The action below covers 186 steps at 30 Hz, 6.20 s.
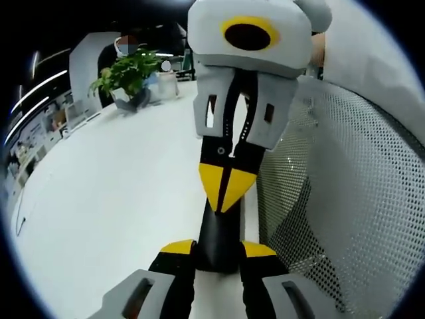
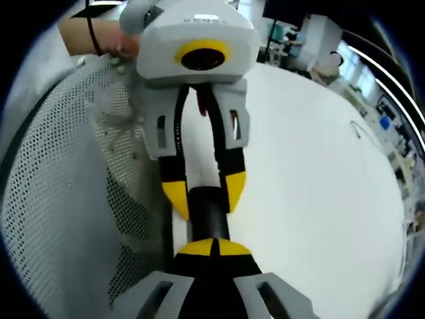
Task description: Press the specified remote control buttons in sequence, fully releasing each button before pressing the next.
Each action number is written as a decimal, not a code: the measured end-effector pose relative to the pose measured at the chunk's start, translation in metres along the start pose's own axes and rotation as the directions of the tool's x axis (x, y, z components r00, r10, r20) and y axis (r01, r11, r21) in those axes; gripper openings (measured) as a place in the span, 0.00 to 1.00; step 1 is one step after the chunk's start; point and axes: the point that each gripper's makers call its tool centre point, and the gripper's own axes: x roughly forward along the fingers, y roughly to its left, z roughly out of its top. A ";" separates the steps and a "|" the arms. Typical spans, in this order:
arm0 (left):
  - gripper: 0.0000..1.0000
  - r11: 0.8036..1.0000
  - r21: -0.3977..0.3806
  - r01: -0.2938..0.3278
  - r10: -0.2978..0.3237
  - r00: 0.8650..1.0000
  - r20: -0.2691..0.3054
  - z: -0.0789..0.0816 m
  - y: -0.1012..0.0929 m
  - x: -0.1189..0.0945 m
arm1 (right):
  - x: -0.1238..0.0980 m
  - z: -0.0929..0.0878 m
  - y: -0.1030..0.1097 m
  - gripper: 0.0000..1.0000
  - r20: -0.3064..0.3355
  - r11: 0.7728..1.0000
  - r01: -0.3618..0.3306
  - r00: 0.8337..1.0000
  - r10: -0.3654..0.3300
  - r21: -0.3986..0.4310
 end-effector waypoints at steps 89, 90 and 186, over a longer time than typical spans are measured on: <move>0.26 0.998 -0.033 -0.056 0.056 0.998 -0.004 0.006 -0.004 0.008 | 0.002 -0.016 0.003 0.24 0.167 0.989 -0.020 0.986 -0.005 0.148; 0.26 0.998 -0.033 -0.055 0.055 0.998 -0.005 0.006 -0.004 0.008 | 0.002 -0.017 0.003 0.24 0.167 0.989 -0.021 0.986 -0.005 0.148; 0.45 0.973 -0.183 -0.140 0.127 0.988 -0.082 -0.002 0.017 -0.024 | 0.004 -0.012 0.000 0.23 0.168 0.988 -0.014 0.986 -0.012 0.152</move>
